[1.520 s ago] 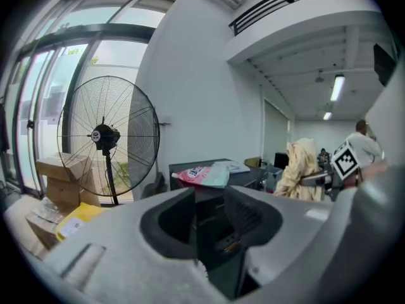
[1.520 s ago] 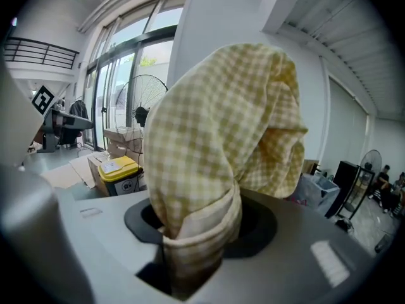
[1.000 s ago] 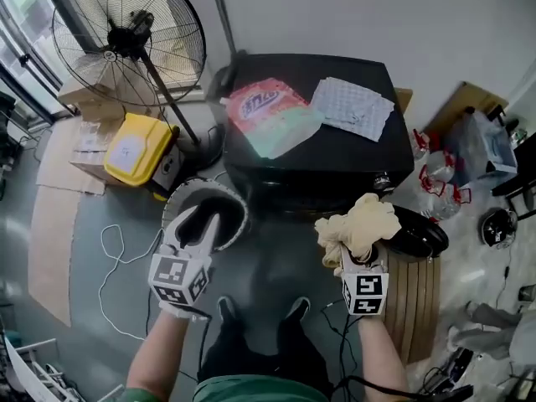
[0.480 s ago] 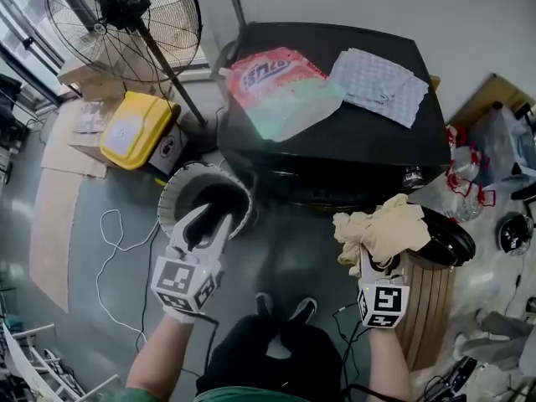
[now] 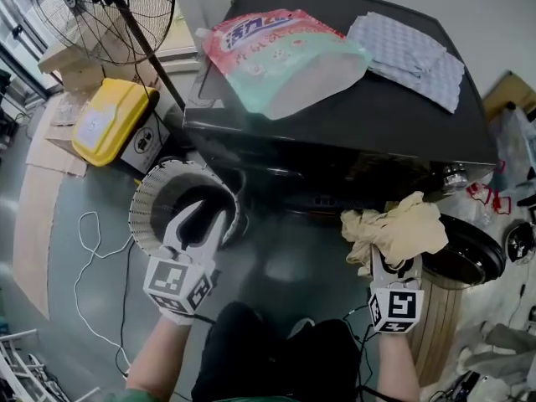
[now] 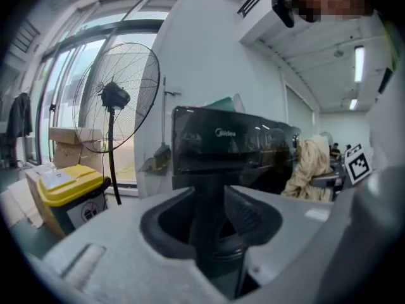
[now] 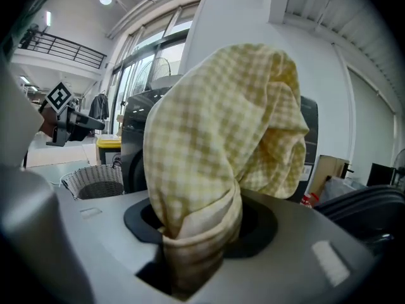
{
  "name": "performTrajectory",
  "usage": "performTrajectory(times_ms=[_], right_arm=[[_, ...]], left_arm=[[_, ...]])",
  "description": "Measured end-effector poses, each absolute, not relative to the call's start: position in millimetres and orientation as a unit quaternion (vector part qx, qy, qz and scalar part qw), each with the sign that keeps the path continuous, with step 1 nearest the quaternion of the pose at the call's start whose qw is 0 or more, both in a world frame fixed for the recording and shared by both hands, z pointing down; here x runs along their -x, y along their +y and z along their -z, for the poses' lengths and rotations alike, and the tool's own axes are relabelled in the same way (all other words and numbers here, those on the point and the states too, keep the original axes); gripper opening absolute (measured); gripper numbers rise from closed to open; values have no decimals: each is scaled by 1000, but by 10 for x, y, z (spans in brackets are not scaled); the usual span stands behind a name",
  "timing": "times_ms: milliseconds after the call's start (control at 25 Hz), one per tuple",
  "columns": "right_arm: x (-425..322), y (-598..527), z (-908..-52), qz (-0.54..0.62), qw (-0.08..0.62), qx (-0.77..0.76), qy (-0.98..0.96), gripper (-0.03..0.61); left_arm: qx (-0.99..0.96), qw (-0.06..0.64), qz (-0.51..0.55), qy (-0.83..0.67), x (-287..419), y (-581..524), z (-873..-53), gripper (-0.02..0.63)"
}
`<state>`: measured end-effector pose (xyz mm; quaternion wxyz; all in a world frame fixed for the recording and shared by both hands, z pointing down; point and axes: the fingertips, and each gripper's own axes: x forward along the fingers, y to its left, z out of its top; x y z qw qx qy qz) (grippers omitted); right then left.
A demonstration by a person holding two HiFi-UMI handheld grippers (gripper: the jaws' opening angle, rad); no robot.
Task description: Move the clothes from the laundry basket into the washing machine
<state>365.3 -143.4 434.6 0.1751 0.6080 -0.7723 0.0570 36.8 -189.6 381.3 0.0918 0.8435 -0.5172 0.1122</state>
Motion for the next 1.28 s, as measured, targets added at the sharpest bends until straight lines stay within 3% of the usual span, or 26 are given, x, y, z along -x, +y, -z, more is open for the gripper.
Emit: performTrajectory(times_ms=[520,1280], right_arm=[[-3646,-2031,-5620,40,153,-605,-781,199],[-3385,-3124,-6373,-2,211,-583,-785,201]], left_arm=[[-843,32,-55,-534,-215,-2138,-5192,144],[-800,23,-88,-592,506,-1562,-5297,146]])
